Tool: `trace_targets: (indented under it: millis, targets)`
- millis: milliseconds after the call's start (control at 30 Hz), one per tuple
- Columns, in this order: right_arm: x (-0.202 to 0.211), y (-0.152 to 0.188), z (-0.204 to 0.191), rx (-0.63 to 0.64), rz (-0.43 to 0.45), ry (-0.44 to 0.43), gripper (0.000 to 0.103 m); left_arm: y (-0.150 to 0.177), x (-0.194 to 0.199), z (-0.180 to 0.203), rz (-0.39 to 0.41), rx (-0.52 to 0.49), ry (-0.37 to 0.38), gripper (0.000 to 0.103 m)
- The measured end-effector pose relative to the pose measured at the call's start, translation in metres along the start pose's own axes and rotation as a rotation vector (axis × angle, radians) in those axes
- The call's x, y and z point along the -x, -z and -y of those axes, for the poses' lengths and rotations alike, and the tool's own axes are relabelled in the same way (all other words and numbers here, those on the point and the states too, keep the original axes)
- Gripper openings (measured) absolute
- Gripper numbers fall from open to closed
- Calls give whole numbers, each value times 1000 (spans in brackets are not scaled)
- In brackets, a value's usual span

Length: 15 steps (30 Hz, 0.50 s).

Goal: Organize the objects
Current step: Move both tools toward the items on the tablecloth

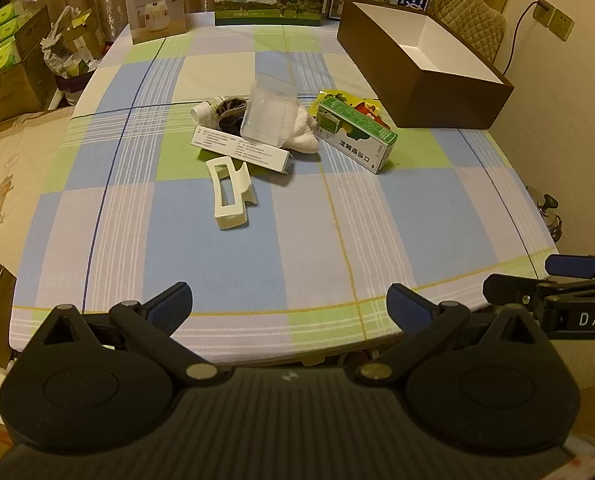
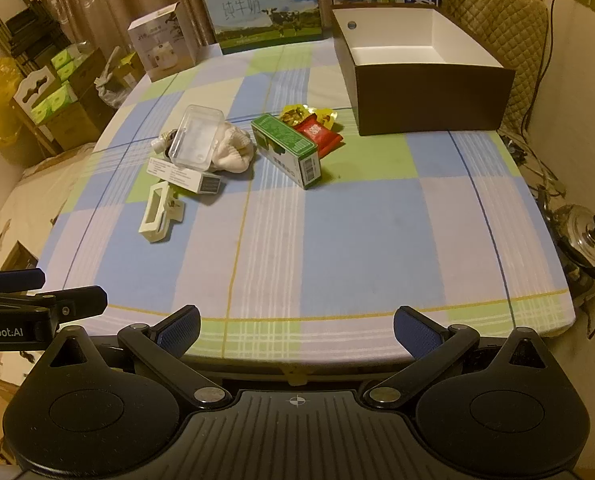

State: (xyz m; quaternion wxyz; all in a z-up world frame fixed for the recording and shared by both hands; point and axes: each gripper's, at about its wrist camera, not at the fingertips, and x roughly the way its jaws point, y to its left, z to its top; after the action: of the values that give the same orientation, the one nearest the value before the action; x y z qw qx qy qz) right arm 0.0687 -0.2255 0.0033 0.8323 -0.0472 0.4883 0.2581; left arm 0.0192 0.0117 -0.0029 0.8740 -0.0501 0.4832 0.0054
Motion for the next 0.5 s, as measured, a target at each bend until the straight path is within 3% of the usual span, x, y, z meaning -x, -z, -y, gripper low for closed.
trace_targets:
  millis: [500]
  targets:
    - [-8,-15,8,8,-6,-18,101,-11,-6,2,-6,7,-8,102]
